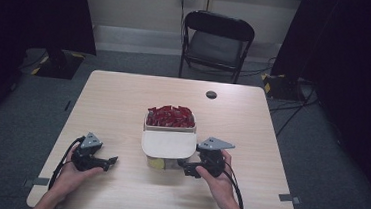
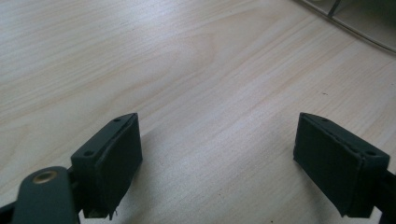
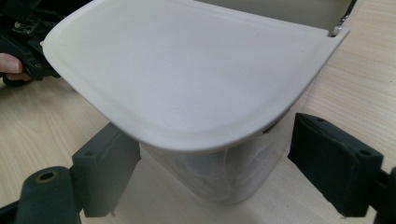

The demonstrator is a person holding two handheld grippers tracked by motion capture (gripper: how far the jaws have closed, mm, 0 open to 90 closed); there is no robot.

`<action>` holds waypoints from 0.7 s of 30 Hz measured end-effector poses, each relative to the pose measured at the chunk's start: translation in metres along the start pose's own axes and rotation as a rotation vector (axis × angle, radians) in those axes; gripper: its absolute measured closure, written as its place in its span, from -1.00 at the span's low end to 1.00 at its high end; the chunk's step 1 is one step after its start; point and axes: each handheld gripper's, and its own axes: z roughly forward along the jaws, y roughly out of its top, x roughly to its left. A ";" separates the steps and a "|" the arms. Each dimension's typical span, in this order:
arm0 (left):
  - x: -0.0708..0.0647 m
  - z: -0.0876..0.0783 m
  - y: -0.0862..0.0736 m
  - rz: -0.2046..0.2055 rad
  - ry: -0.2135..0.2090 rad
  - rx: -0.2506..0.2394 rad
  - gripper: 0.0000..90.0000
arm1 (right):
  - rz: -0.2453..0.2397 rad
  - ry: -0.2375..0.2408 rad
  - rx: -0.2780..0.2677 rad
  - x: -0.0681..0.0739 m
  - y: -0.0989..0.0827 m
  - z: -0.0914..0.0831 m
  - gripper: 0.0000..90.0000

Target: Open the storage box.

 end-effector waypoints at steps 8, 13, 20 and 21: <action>0.000 0.000 0.000 0.000 0.000 -0.001 -0.67 | 0.004 0.002 -0.013 0.000 0.002 -0.002 -0.64; 0.000 0.000 0.000 0.000 0.000 -0.001 -0.67 | 0.009 0.005 -0.031 -0.003 0.008 -0.005 -0.62; 0.000 0.000 0.000 0.000 0.000 -0.001 -0.67 | 0.018 0.015 -0.035 -0.004 0.009 -0.005 -0.62; 0.000 0.000 0.000 0.000 0.000 0.000 -0.67 | 0.021 0.017 -0.035 -0.004 0.010 -0.005 -0.62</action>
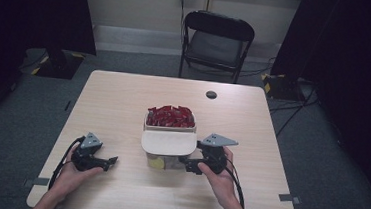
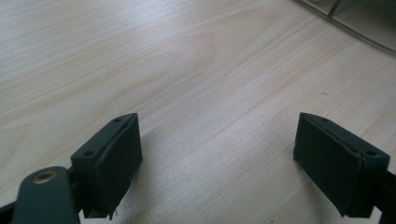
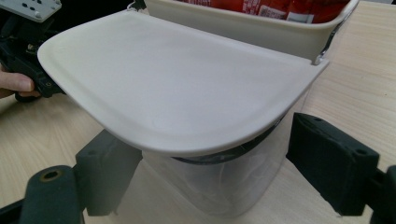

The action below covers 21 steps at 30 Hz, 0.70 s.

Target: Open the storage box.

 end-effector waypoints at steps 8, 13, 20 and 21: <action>0.000 0.000 0.000 0.000 -0.001 -0.001 -0.67 | 0.007 0.003 -0.008 -0.002 0.005 -0.001 -0.69; 0.000 0.000 0.000 0.001 -0.001 -0.001 -0.67 | 0.008 0.001 -0.016 -0.003 0.010 -0.002 -0.69; 0.000 0.000 0.000 0.000 -0.001 -0.001 -0.67 | 0.007 0.004 -0.028 -0.004 0.015 -0.003 -0.69; 0.000 0.000 0.000 0.000 -0.001 -0.002 -0.67 | 0.009 0.005 -0.030 -0.004 0.016 -0.003 -0.69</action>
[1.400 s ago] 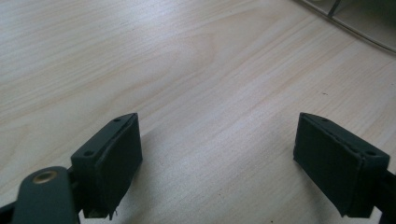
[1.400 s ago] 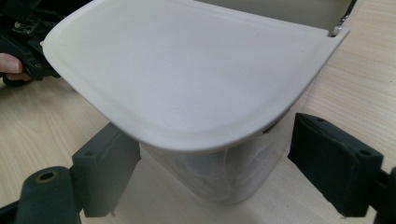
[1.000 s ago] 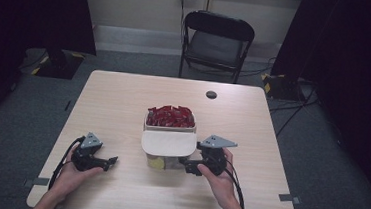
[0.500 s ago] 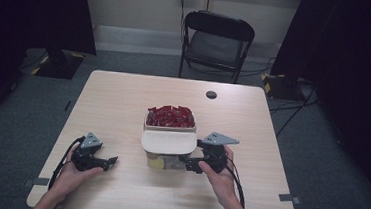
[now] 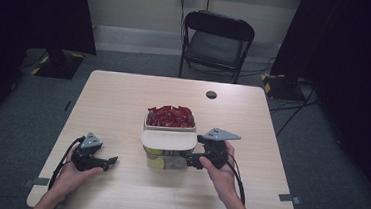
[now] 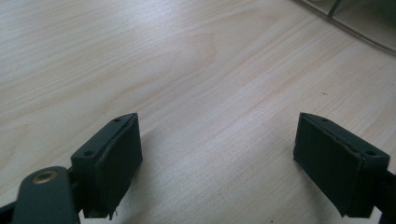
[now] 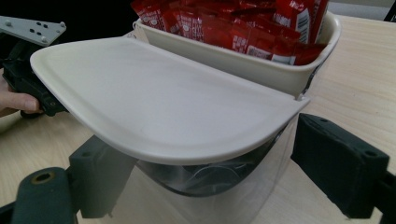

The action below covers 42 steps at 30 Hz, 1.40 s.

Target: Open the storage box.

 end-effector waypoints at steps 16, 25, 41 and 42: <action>0.000 0.000 0.000 -0.001 0.001 0.001 -0.67 | 0.005 -0.010 -0.035 -0.004 0.015 0.001 -0.68; 0.000 0.000 0.000 -0.001 0.000 0.001 -0.67 | 0.023 0.001 -0.039 -0.010 0.018 0.004 -0.68; 0.000 0.000 0.000 -0.001 0.000 0.002 -0.67 | 0.034 0.021 -0.048 -0.013 0.027 0.005 -0.68; 0.000 0.000 0.000 0.000 0.000 0.001 -0.67 | 0.035 0.021 -0.050 -0.014 0.028 0.006 -0.68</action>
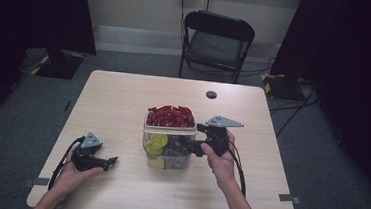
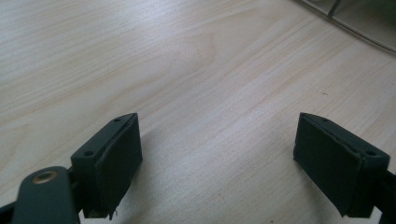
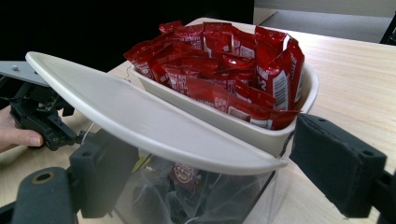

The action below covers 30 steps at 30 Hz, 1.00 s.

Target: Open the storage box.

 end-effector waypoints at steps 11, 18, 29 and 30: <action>0.000 0.000 0.000 -0.001 0.000 0.002 -0.67 | 0.003 0.001 -0.001 -0.003 0.004 0.004 -0.68; 0.000 0.000 0.001 0.001 0.005 0.000 -0.66 | 0.014 -0.001 -0.006 -0.006 0.006 0.007 -0.68; -0.003 -0.001 0.002 0.013 0.006 0.015 -0.58 | 0.034 -0.014 -0.009 -0.010 0.007 0.011 -0.68; -0.003 -0.002 0.002 0.016 0.005 0.020 -0.58 | 0.037 -0.015 -0.012 -0.010 0.007 0.012 -0.68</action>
